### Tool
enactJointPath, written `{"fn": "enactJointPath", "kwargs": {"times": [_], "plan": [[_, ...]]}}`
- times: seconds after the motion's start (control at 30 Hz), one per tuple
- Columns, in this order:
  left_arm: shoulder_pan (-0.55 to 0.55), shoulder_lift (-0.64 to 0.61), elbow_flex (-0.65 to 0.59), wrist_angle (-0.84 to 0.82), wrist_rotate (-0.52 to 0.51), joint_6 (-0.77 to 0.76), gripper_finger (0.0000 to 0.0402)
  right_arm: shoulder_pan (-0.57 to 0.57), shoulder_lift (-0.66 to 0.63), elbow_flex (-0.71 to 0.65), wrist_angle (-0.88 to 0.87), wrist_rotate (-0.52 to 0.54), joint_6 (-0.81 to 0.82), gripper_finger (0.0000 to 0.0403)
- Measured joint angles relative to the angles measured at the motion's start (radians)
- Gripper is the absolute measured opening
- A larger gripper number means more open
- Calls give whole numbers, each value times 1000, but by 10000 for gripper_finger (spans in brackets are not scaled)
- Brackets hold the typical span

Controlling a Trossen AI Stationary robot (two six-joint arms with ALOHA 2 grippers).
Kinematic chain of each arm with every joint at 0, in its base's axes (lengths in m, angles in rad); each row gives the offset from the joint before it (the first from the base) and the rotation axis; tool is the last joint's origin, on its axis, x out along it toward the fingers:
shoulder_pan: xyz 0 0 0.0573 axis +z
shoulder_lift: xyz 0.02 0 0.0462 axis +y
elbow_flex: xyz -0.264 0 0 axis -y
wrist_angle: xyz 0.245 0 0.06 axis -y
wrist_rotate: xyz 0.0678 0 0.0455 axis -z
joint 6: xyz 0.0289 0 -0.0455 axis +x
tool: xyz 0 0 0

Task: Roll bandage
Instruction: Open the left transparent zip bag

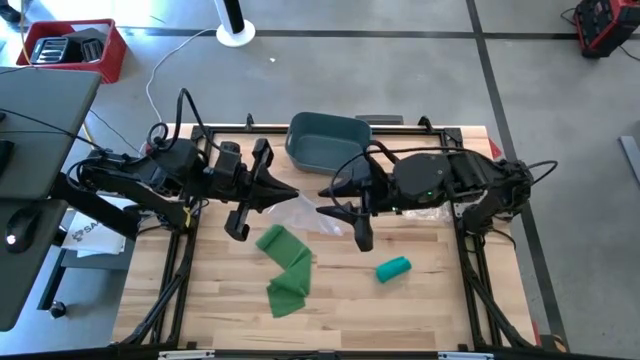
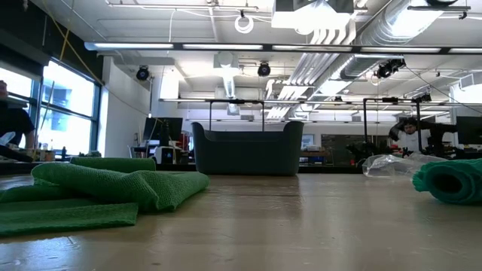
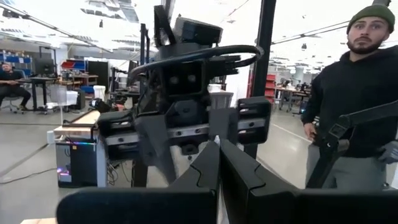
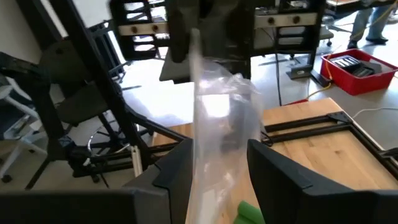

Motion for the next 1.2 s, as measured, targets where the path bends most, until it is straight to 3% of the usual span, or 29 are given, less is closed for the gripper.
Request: {"fn": "enactJointPath", "kwargs": {"times": [0.53,1.2], "plan": [[0,0,0,-1,2,0,0,1,-11,0,-6,-34,-9,142],[0,0,-1,-1,-3,-1,0,-7,56,0,-40,12,9,132]]}}
